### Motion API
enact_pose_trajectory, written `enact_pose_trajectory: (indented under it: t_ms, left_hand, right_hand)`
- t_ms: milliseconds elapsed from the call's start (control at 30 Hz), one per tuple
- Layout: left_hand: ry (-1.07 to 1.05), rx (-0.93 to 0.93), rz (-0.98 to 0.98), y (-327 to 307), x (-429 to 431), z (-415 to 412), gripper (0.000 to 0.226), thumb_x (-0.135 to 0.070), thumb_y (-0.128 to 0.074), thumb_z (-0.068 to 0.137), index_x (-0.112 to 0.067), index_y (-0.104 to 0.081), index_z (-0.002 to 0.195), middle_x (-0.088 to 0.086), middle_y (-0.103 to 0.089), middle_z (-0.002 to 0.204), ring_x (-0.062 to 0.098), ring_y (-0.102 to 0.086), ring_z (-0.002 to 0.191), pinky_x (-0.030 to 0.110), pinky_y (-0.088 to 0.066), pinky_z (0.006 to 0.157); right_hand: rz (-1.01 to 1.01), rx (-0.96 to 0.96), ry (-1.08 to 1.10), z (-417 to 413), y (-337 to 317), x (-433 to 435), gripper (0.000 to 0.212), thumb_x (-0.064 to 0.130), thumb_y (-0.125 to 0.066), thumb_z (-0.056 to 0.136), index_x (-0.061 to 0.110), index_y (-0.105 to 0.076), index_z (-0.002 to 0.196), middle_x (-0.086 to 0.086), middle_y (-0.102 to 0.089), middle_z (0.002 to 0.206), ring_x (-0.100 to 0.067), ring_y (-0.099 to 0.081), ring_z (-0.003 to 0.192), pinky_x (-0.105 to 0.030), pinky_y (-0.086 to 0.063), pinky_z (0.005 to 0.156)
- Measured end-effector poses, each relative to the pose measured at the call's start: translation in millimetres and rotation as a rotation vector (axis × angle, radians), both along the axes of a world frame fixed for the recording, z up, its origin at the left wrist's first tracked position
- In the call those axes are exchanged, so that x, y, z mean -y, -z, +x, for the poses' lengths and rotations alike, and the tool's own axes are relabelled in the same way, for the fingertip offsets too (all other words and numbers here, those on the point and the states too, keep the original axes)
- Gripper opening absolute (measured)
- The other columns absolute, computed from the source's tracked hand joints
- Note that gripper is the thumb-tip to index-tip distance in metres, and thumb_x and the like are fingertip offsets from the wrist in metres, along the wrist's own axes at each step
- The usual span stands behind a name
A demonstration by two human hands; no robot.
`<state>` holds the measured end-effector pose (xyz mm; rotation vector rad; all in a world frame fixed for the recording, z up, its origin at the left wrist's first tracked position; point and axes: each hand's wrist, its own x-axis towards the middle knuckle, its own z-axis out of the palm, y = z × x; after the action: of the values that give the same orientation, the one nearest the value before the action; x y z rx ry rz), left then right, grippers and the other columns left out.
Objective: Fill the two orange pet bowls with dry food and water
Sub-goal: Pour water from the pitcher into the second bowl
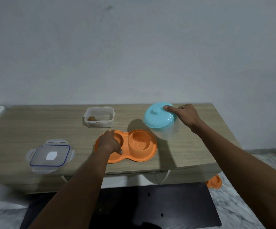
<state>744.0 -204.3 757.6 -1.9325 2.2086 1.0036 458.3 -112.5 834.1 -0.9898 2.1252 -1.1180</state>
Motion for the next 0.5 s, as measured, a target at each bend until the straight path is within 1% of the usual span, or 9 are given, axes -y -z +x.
enact_pose_trajectory:
  t_ms: [67, 100, 167, 267, 300, 400, 500]
  left_hand:
    - [-0.014, -0.008, 0.003, 0.3, -0.2, 0.1, 0.118, -0.017, -0.093, 0.056, -0.017, -0.027, 0.154, 0.008, -0.039, 0.153, 0.032, -0.035, 0.141, 0.043, -0.037, 0.109]
    - [-0.012, -0.006, 0.000, 0.0, -0.1, 0.3, 0.118, -0.017, -0.094, 0.056, -0.017, -0.027, 0.153, 0.008, -0.039, 0.153, 0.031, -0.035, 0.141, 0.043, -0.037, 0.108]
    - [-0.007, 0.001, -0.004, 0.0, 1.1, -0.2, 0.118, -0.019, -0.094, 0.055, -0.018, -0.029, 0.153, 0.007, -0.038, 0.153, 0.030, -0.035, 0.141, 0.042, -0.037, 0.108]
    - [-0.011, -0.006, -0.009, 0.1, 1.7, -0.9, 0.119, -0.020, -0.094, 0.053, -0.018, -0.030, 0.153, 0.004, -0.035, 0.156, 0.030, -0.034, 0.142, 0.041, -0.036, 0.109]
    - [-0.020, -0.010, -0.010, 1.4, 2.3, -1.3, 0.120, -0.020, -0.095, 0.051, -0.018, -0.030, 0.153, 0.004, -0.034, 0.156, 0.029, -0.033, 0.142, 0.041, -0.036, 0.110]
    - [-0.051, -0.043, -0.008, 5.7, 3.3, 0.1, 0.121, -0.018, -0.095, 0.047, -0.017, -0.033, 0.151, 0.005, -0.035, 0.156, 0.029, -0.036, 0.141, 0.040, -0.036, 0.109]
    - [-0.029, -0.039, -0.008, 10.1, 6.8, 0.0, 0.121, -0.017, -0.094, 0.048, -0.016, -0.032, 0.152, 0.006, -0.032, 0.157, 0.029, -0.034, 0.142, 0.038, -0.033, 0.111]
  right_hand:
    - [-0.042, 0.074, 0.034, 1.5, 3.8, 11.1, 0.084, 0.073, -0.084, 0.051, -0.006, -0.057, 0.061, -0.009, -0.051, 0.063, -0.020, -0.049, 0.063, -0.036, -0.034, 0.060]
    - [-0.060, 0.104, 0.064, 3.3, 5.7, 16.7, 0.086, 0.076, -0.084, 0.047, -0.005, -0.062, 0.066, -0.010, -0.051, 0.065, -0.020, -0.049, 0.064, -0.037, -0.035, 0.062]
    - [-0.095, 0.158, 0.107, 7.1, 10.2, 30.7, 0.074, 0.074, -0.084, 0.047, 0.007, -0.065, 0.070, -0.010, -0.047, 0.067, -0.019, -0.044, 0.064, -0.038, -0.034, 0.063]
    - [-0.135, 0.237, 0.158, 13.9, 18.4, 49.9, 0.066, 0.071, -0.084, 0.050, 0.013, -0.062, 0.073, -0.007, -0.047, 0.069, -0.019, -0.043, 0.066, -0.038, -0.034, 0.063]
    - [-0.147, 0.264, 0.165, 14.9, 23.6, 57.4, 0.065, 0.070, -0.084, 0.050, 0.014, -0.062, 0.074, -0.006, -0.049, 0.069, -0.018, -0.045, 0.066, -0.037, -0.035, 0.063]
    - [-0.147, 0.315, 0.181, 19.2, 38.2, 74.8, 0.062, 0.067, -0.084, 0.054, 0.012, -0.060, 0.070, -0.004, -0.051, 0.065, -0.019, -0.047, 0.064, -0.037, -0.037, 0.062]
    - [-0.145, 0.358, 0.174, 19.1, 54.3, 89.1, 0.060, 0.064, -0.084, 0.060, 0.008, -0.065, 0.068, -0.003, -0.056, 0.063, -0.019, -0.050, 0.064, -0.036, -0.040, 0.063]
